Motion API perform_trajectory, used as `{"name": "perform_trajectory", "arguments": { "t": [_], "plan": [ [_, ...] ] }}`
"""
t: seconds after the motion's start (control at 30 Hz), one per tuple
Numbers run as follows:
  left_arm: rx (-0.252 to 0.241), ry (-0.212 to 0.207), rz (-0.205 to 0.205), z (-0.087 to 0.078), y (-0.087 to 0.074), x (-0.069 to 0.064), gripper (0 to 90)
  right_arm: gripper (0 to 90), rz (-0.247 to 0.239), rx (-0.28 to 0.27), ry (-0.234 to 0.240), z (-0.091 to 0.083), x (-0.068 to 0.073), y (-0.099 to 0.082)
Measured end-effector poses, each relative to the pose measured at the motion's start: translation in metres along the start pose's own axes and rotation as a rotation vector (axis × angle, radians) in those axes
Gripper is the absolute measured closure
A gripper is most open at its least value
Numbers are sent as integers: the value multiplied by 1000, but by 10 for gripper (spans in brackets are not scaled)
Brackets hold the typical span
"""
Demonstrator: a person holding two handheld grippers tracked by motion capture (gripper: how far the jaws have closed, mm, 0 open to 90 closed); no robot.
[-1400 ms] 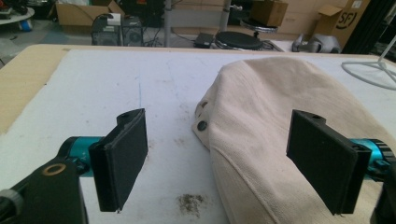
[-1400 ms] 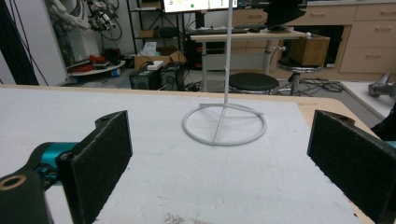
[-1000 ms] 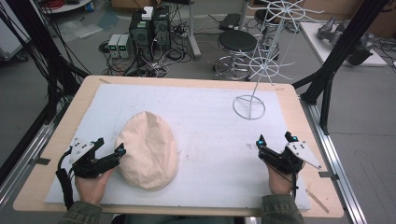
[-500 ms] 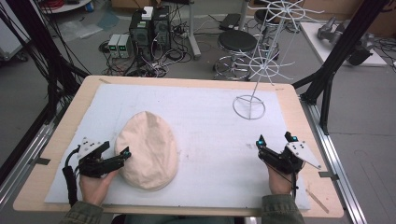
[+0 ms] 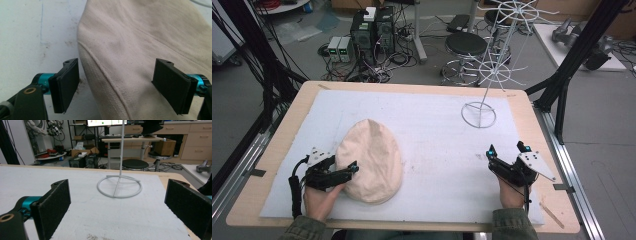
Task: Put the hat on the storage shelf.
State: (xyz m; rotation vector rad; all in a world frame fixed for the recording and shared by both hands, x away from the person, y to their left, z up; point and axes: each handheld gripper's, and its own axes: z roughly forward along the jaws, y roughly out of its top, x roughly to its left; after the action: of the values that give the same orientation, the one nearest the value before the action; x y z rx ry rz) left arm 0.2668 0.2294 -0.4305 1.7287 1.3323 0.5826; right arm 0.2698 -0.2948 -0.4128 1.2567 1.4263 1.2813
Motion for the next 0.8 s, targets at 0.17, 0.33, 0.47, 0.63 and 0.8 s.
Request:
{"name": "perform_trajectory", "arguments": {
  "t": [0.17,0.33,0.47,0.63,0.8],
  "plan": [
    [48,-12,3,5,-1,-2,232,57,0,-1,-1,0,-1,0],
    [93,-38,6,8,-1,-3,271,57,-1,-2,-2,-1,-1,0],
    [124,-44,17,11,-2,-4,294,57,0,-3,-2,-1,0,0],
    [160,-37,23,16,-4,-6,305,57,-1,-5,-4,-1,0,0],
    [170,-45,7,17,-4,-4,304,57,1,-5,-3,-1,0,0]
  ]
}}
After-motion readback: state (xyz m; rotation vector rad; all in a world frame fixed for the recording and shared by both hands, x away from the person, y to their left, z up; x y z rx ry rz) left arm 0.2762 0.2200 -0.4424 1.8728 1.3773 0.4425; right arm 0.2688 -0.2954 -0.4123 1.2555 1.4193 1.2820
